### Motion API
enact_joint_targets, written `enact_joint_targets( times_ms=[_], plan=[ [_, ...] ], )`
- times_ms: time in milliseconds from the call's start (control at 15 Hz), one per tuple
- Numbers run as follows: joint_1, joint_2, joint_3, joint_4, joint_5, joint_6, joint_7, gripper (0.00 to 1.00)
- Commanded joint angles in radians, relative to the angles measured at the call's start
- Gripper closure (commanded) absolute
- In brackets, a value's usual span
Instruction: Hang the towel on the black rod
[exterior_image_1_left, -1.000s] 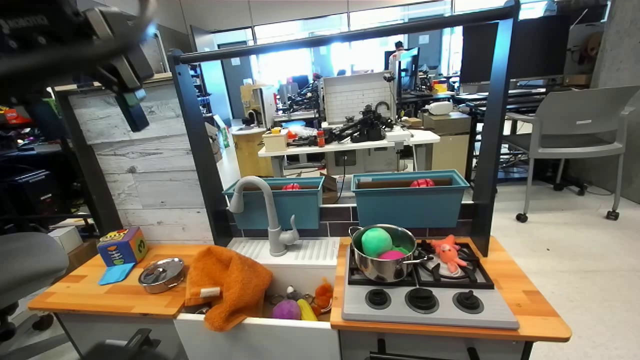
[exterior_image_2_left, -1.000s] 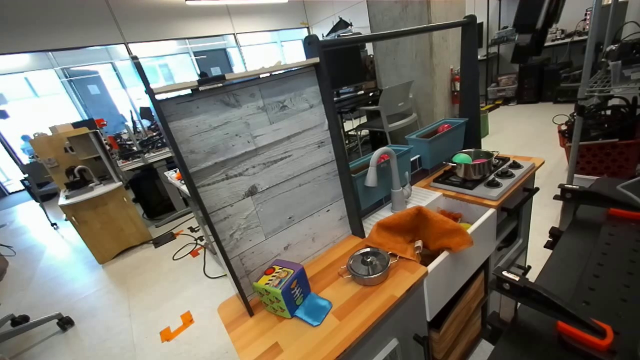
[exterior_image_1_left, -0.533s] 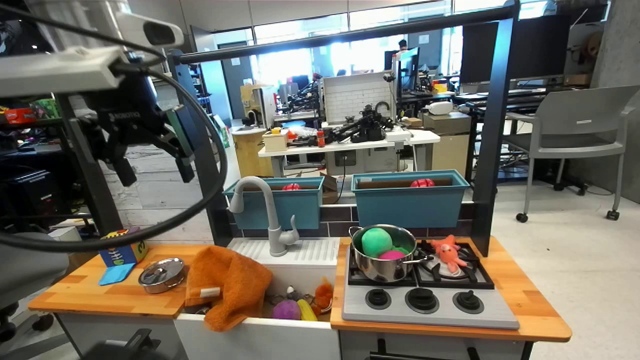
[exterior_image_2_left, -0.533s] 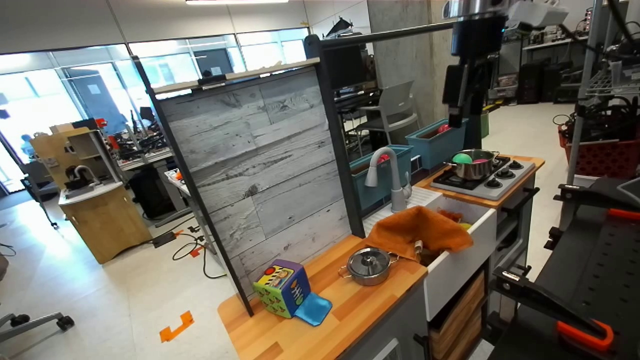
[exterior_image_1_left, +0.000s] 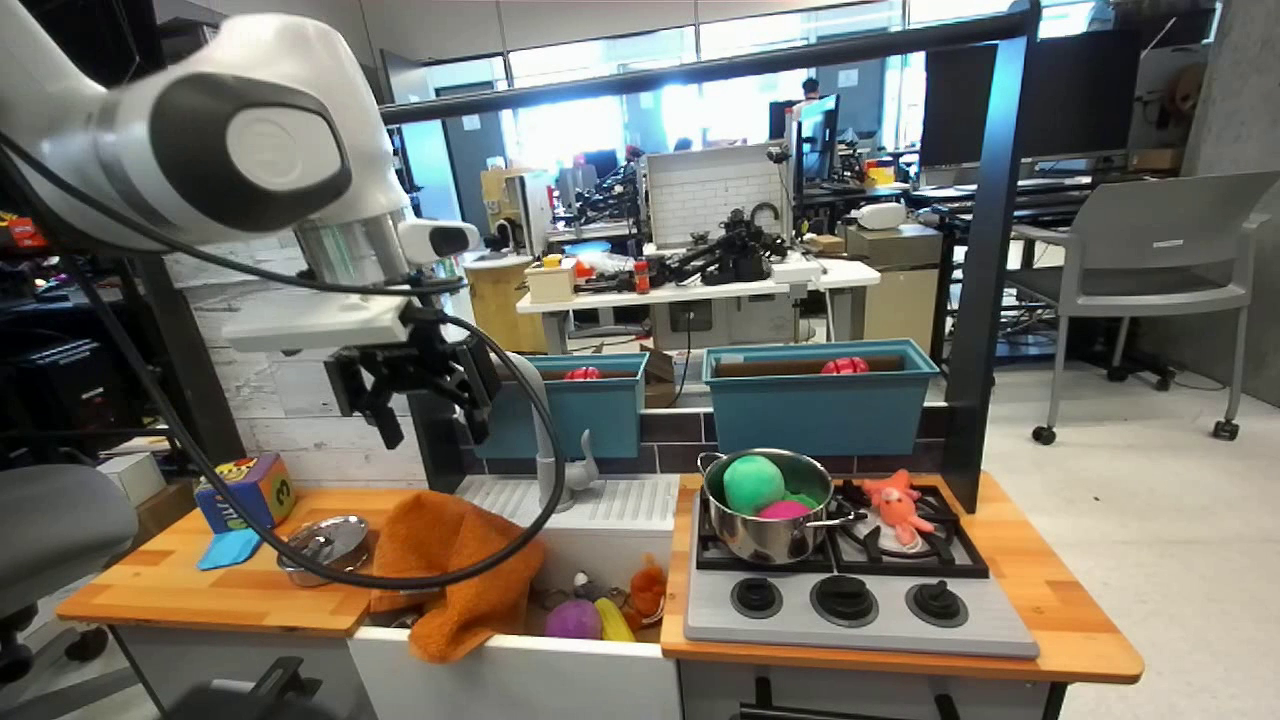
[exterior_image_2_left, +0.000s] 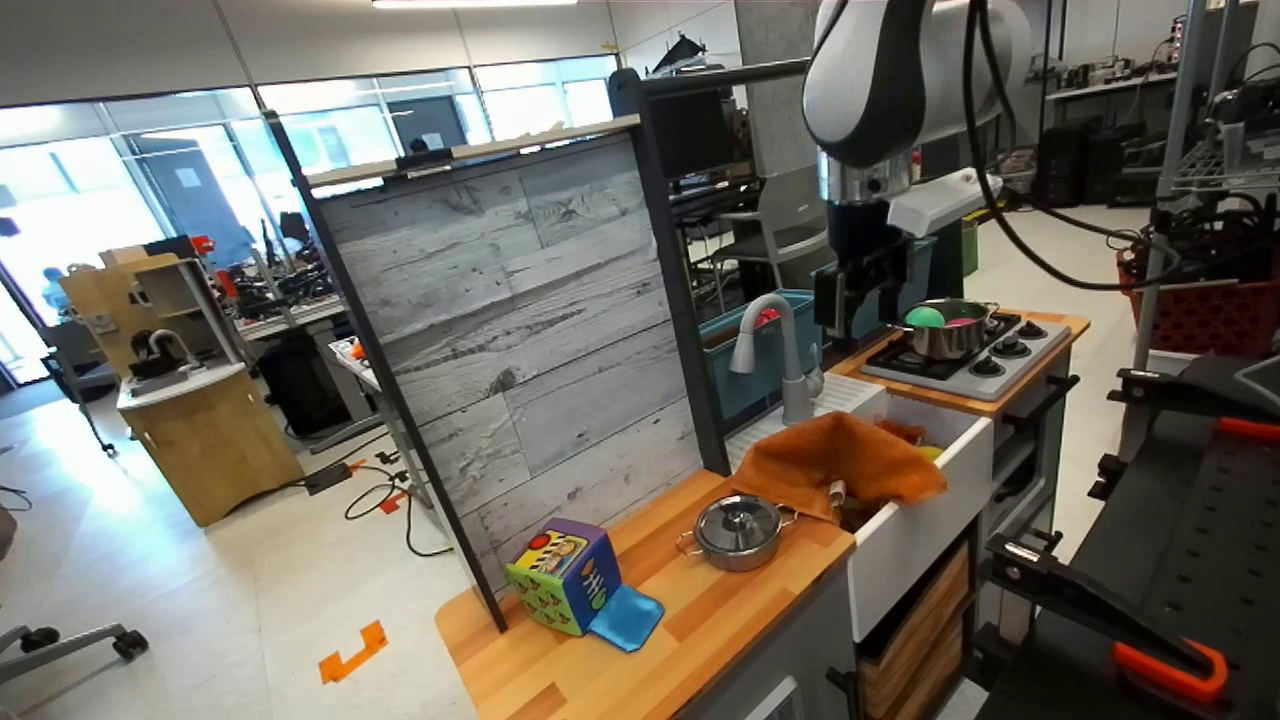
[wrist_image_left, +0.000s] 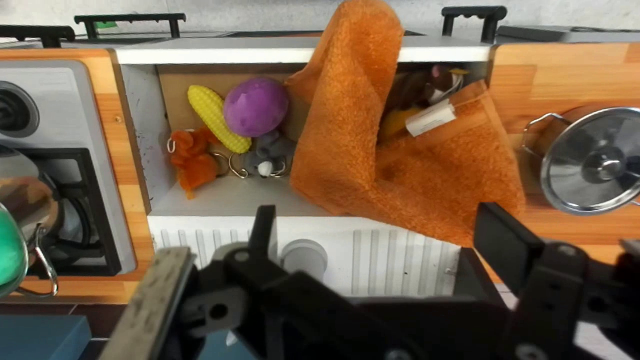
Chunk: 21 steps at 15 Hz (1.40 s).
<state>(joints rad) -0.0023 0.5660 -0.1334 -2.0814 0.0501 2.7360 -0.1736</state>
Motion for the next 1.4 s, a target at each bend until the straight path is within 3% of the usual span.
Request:
enact_joint_targets(
  times_ms=[0, 467, 867, 1333],
  plan=[
    [-0.017, 0.141, 0.011, 0.175, -0.054, -0.082, 0.090, 0.00],
    [-0.032, 0.251, 0.024, 0.326, -0.059, -0.274, 0.133, 0.00],
    [-0.052, 0.334, 0.038, 0.398, -0.049, -0.199, 0.157, 0.00],
    [-0.005, 0.410, 0.004, 0.427, -0.107, -0.163, 0.192, 0.00]
  ],
)
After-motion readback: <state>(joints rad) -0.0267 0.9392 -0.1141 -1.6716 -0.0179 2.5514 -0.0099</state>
